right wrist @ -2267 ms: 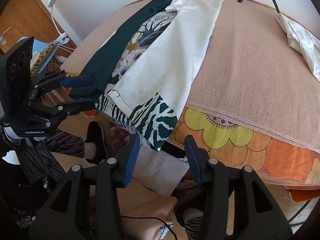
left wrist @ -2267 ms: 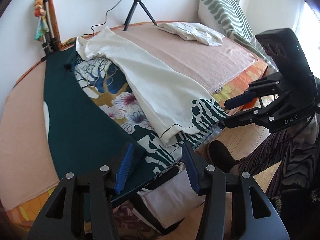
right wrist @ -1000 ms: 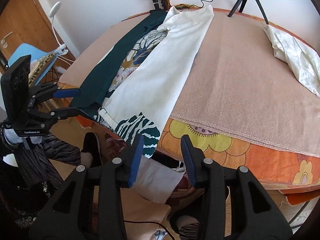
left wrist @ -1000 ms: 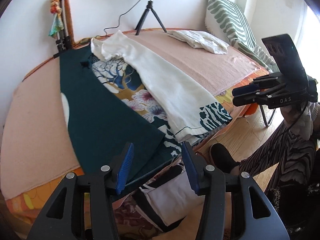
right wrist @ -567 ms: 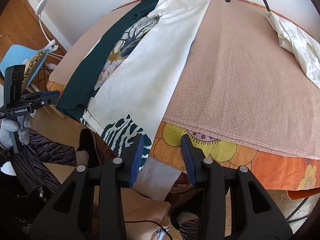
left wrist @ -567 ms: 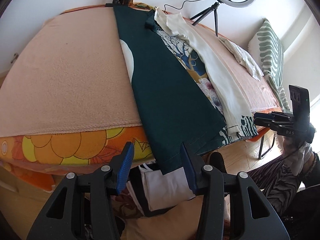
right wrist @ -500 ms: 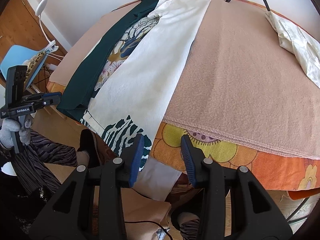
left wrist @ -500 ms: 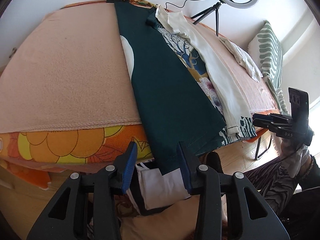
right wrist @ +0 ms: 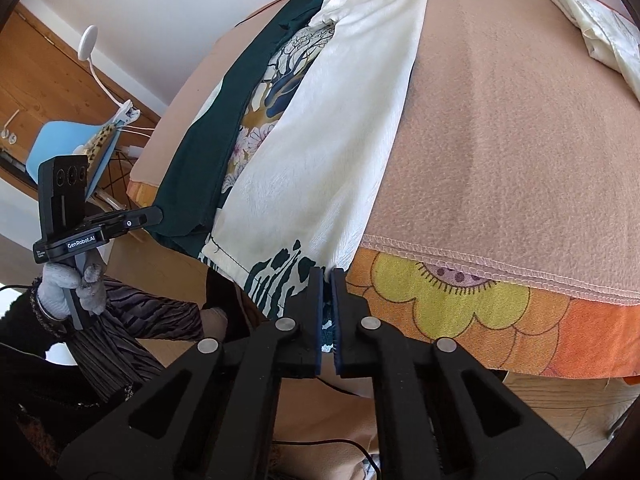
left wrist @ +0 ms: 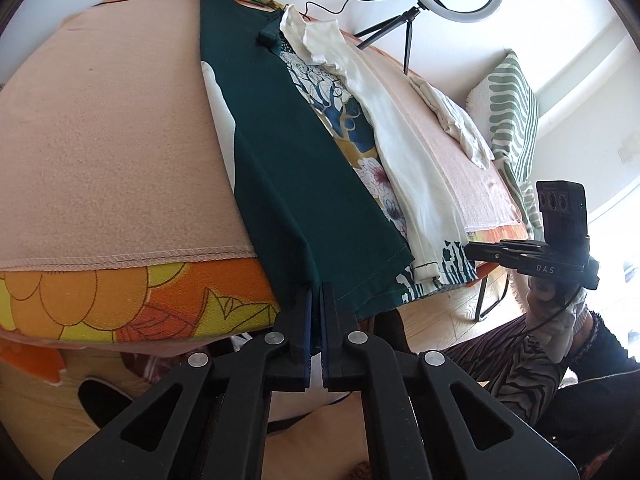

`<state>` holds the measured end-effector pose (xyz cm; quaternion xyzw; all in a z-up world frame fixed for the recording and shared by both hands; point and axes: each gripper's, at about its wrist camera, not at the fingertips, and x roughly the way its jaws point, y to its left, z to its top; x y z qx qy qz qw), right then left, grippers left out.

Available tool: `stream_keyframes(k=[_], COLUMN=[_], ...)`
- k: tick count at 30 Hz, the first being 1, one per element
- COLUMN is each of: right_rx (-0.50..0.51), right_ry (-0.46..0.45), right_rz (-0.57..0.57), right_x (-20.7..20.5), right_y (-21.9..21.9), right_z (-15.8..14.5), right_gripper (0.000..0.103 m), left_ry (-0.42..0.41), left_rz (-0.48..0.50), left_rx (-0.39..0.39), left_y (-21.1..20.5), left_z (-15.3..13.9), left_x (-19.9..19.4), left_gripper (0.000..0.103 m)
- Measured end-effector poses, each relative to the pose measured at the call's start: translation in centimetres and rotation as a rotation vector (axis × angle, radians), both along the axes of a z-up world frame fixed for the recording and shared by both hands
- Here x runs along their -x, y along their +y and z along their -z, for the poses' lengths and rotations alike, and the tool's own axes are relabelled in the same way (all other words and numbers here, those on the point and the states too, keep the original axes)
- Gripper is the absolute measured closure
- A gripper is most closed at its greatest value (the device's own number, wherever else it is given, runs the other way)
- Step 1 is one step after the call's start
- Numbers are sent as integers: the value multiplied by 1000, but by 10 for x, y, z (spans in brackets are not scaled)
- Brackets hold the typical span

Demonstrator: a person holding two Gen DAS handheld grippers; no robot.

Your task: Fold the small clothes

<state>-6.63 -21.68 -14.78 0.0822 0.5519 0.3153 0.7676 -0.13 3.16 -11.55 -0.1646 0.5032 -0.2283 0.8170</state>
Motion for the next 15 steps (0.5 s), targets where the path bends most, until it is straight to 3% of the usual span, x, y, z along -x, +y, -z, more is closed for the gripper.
stream_keyframes(k=[6,15], right_rx=[-180,-268], right_ry=[67,52], right_rz=[94,153], right_x=[-14,-44], right_y=[-20,-25], right_z=[-6,-28], right_gripper=[100,101], left_ry=[-13,-48], left_rz=[-33,-72], left_rx=[89,152], left_y=[7,14], left_z=[-9,-23], left_x=[-4,-23], left_gripper=[102,102])
